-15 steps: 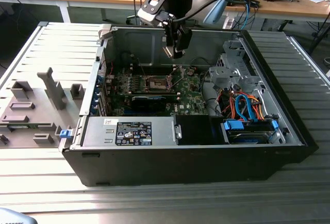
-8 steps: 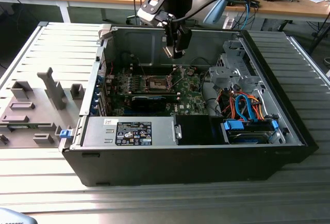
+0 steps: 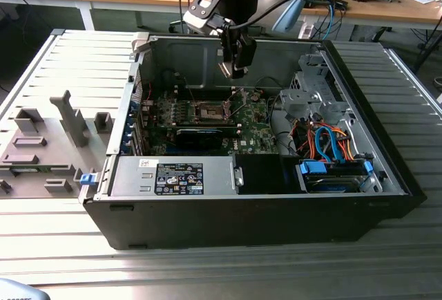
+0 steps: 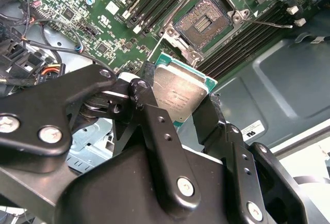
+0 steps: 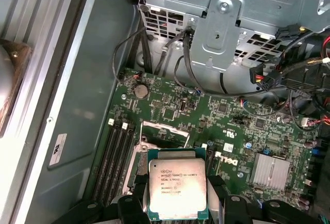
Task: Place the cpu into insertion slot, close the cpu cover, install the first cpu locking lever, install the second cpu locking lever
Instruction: 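Place the cpu into insertion slot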
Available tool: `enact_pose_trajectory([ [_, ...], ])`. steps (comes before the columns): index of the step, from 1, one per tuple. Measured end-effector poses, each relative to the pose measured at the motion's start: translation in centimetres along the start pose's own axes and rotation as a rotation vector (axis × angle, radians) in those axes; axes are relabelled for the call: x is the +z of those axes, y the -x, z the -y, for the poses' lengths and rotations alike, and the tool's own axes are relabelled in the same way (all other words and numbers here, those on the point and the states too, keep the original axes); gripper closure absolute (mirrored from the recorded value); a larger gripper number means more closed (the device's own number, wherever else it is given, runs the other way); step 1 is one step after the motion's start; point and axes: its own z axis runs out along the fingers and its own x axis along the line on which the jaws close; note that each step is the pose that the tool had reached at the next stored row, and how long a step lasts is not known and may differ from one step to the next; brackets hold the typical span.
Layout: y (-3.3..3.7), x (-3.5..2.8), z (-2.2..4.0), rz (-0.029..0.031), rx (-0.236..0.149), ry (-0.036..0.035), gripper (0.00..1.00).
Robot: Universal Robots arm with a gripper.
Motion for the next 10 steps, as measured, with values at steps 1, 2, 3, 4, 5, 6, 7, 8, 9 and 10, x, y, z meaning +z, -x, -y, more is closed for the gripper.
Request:
enact_pose_trajectory([
  [1,0.0,0.0,0.0,0.0002,0.001,0.0001,0.45],
  [2,0.0,0.0,0.0,0.0003,0.003,0.0,0.45],
  [3,0.01,0.0,0.0,0.0005,0.005,0.0001,0.45],
  [4,0.01,0.0,0.0,0.0008,0.008,0.0001,0.45],
  [5,0.01,0.0,0.0,0.001,0.011,0.0002,0.45],
  [6,0.02,0.0,0.0,0.0012,0.013,0.0002,0.45],
  [7,0.02,0.0,0.01,0.0013,0.015,0.0002,0.45],
  [8,0.02,0.0,0.01,0.0015,0.016,0.0003,0.45],
  [9,0.03,0.01,0.01,0.0017,0.019,0.0003,0.45],
  [10,0.03,0.01,0.01,0.0018,0.02,0.0004,0.45],
])
